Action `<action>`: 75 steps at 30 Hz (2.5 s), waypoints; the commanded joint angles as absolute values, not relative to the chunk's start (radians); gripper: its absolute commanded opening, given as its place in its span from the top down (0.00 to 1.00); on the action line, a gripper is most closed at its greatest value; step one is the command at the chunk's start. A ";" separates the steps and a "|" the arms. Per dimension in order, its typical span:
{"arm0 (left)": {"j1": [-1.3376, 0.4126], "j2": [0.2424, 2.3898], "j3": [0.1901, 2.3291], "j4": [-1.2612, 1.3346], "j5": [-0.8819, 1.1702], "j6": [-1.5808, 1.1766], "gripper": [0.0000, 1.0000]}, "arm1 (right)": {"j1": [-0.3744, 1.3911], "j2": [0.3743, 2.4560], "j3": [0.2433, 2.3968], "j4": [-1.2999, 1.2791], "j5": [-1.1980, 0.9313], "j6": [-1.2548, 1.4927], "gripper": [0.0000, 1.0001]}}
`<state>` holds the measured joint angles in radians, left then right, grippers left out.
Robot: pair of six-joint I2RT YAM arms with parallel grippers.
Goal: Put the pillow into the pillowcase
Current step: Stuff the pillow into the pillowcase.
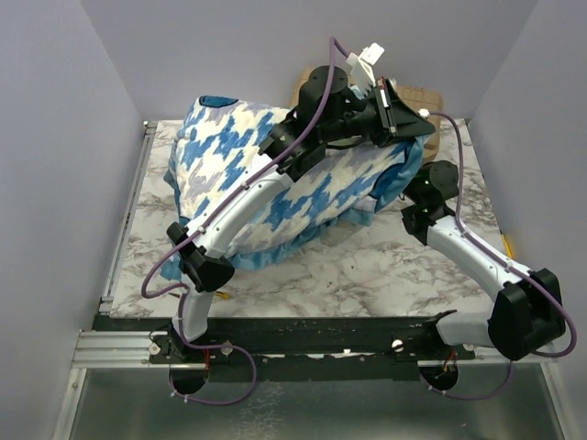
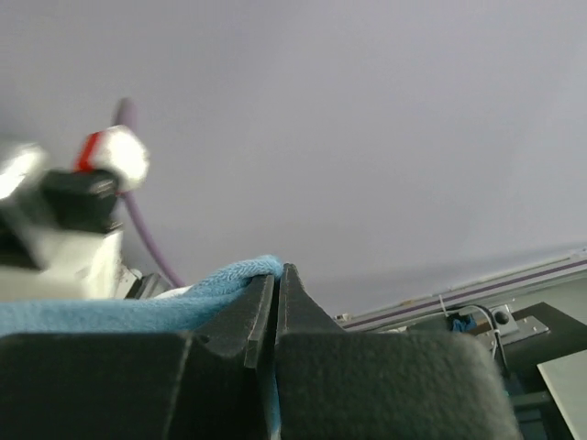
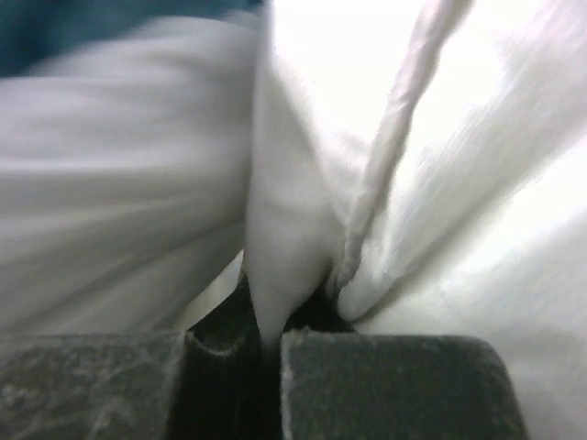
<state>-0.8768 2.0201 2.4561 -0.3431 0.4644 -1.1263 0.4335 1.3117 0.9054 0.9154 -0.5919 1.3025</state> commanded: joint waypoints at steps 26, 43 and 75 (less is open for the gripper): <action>-0.630 1.912 2.441 -0.060 0.546 -1.124 1.00 | 0.402 1.443 1.890 0.345 -0.862 0.973 1.00; -0.734 1.507 1.495 0.071 0.133 -0.917 0.91 | 0.366 1.579 1.786 0.090 -1.134 0.800 1.00; -0.681 1.519 1.117 0.145 0.020 -1.040 0.21 | 0.588 1.529 1.501 -0.158 -1.217 0.406 1.00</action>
<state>-0.6720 1.3994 1.0901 0.4572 0.0071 -1.0813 0.4503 1.5707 1.4223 -0.1329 -1.0218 0.4885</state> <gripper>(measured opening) 0.792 0.046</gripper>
